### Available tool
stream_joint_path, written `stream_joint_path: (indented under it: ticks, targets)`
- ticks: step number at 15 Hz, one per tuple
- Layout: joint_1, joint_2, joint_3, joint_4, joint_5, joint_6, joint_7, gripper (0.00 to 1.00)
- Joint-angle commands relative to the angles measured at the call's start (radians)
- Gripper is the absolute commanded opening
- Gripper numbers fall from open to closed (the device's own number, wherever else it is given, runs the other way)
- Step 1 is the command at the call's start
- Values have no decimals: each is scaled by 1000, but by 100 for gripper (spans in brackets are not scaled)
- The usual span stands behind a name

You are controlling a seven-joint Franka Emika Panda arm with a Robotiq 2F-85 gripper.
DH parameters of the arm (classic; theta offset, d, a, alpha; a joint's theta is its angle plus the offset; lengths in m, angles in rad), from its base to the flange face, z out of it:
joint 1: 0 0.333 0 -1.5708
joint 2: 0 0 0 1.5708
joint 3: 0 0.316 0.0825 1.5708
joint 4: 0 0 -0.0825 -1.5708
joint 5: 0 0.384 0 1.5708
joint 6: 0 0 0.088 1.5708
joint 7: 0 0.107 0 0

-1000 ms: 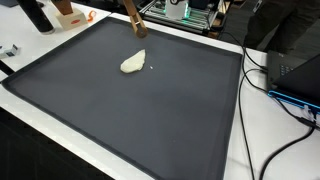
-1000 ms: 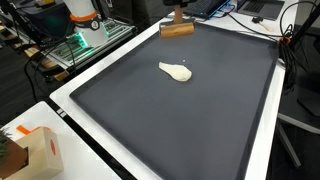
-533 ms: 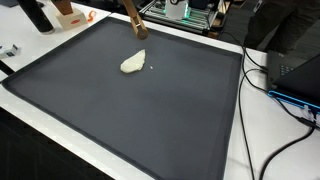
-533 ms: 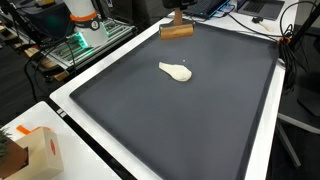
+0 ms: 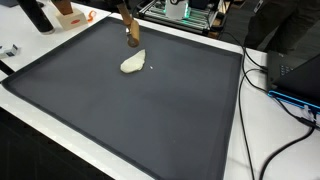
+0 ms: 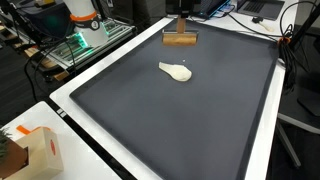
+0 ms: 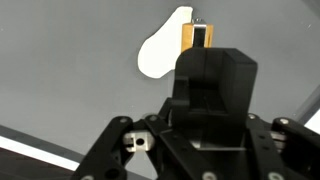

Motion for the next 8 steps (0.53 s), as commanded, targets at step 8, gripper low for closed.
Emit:
stream_joint_path:
  ticks: [8]
  targets:
    - [74,62,-1,-2,-281,96,655,24]
